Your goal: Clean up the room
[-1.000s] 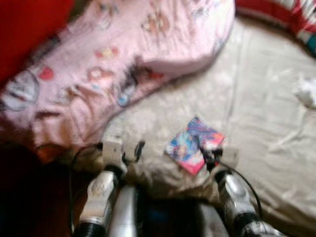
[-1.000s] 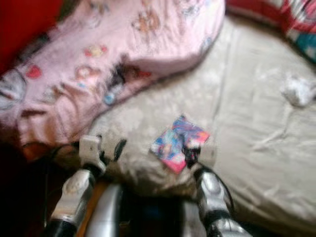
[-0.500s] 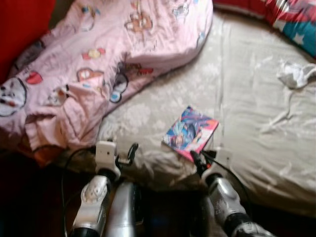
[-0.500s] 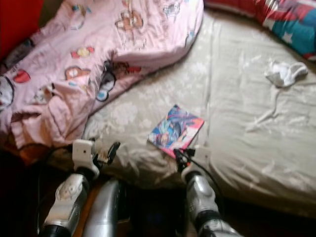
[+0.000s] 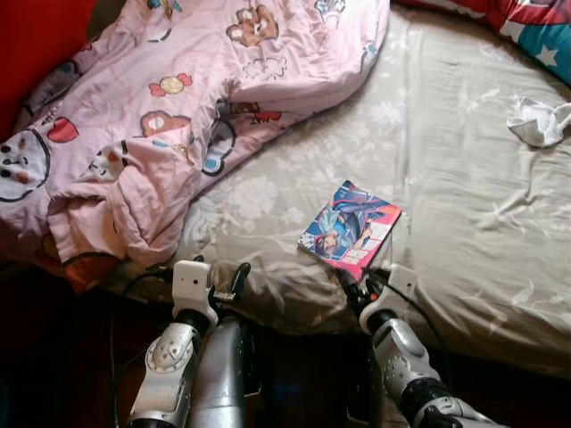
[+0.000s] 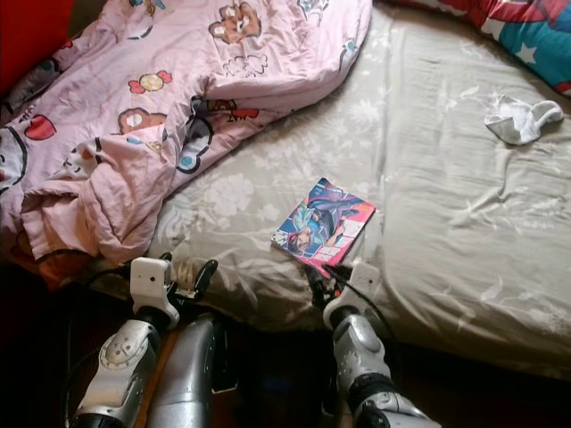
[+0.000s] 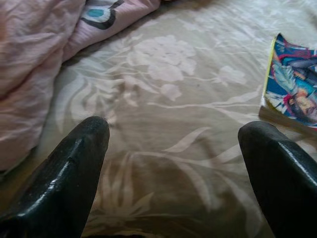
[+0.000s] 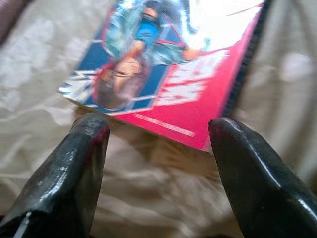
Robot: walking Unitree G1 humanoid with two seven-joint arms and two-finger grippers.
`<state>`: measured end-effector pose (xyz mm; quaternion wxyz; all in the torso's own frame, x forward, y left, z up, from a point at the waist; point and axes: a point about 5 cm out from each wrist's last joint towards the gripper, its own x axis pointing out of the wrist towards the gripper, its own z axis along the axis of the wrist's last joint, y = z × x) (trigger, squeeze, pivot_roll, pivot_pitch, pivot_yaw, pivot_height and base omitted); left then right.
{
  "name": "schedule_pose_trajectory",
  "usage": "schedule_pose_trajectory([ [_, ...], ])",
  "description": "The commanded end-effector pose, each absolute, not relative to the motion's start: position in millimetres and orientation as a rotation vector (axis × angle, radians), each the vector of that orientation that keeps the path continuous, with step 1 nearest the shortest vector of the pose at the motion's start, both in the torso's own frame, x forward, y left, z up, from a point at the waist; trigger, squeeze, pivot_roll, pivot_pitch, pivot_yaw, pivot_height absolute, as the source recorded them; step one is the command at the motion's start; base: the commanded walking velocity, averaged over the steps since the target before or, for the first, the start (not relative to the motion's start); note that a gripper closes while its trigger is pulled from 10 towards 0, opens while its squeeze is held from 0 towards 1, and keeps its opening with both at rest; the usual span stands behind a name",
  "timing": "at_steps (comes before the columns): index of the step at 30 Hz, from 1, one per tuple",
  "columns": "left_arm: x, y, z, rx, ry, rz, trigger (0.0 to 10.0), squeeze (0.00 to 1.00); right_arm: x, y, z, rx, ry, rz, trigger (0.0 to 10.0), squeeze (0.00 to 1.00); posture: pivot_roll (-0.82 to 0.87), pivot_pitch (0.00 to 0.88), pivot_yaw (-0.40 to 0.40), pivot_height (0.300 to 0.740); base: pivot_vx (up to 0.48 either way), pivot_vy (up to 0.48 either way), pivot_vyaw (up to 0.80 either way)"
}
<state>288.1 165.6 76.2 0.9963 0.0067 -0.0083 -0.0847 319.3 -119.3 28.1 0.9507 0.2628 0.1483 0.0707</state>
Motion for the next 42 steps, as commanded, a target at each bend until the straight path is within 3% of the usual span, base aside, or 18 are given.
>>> schedule_pose_trajectory([
  [1,281,169,70,0.012,0.016,-0.166,10.0,0.0,318,-115,28,0.563,0.299,0.152,10.0,0.0,0.19,0.357,0.031,0.599,0.0,0.0,0.0],
  [19,272,176,72,0.042,0.038,-0.156,10.0,0.0,338,-139,55,0.578,0.13,0.036,10.0,0.0,0.22,0.392,0.058,0.599,0.0,0.0,0.0],
  [27,268,180,72,0.053,0.049,-0.154,10.0,0.0,330,-148,42,0.585,0.184,-0.031,10.0,0.0,0.23,0.393,0.068,0.599,0.0,0.0,0.0],
  [42,259,187,73,0.074,0.069,-0.145,10.0,0.0,321,-143,29,0.616,0.246,-0.04,10.0,0.0,0.26,0.398,0.079,0.599,0.0,0.0,0.0],
])
